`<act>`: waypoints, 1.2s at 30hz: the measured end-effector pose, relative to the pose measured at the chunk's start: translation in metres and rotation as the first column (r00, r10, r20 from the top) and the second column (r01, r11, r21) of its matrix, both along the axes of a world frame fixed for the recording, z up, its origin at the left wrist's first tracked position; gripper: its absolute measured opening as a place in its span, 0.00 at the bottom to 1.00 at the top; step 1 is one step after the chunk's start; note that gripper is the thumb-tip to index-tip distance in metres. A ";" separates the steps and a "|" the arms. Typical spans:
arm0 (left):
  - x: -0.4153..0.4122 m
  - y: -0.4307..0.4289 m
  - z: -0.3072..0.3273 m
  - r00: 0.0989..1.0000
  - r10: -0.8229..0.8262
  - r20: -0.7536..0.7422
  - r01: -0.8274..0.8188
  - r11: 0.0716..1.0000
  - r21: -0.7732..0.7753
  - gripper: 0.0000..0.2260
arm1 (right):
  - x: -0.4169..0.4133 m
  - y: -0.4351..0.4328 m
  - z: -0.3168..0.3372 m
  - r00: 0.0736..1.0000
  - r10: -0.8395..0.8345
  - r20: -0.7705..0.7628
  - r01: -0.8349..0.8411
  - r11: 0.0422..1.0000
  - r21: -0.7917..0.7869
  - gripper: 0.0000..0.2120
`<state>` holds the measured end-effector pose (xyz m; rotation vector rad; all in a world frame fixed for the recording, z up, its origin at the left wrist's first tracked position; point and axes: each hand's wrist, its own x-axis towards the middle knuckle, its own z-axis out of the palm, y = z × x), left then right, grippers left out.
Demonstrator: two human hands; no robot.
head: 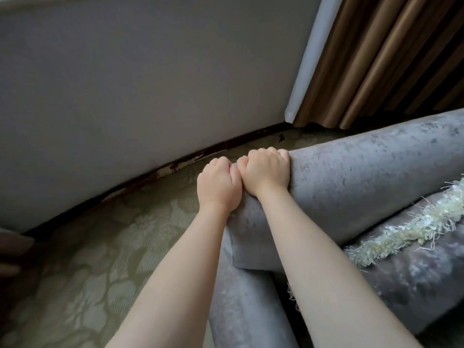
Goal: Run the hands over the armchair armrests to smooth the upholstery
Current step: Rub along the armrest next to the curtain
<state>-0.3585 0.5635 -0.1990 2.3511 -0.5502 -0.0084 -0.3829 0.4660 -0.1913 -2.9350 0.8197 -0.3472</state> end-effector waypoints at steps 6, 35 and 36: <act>-0.050 0.042 0.002 0.995 0.099 -0.021 -0.099 0.995 -0.001 0.12 | -0.046 0.038 0.005 0.990 0.133 -0.049 -0.131 0.990 0.055 0.19; -0.035 0.061 -0.013 0.997 0.018 0.077 -0.017 1.000 -0.016 0.22 | -0.031 0.057 -0.010 0.996 0.007 0.087 -0.004 0.999 -0.034 0.22; -0.036 0.060 -0.013 0.997 0.028 0.069 -0.027 1.000 -0.014 0.20 | -0.031 0.056 -0.011 0.996 0.012 0.089 -0.010 1.000 -0.026 0.22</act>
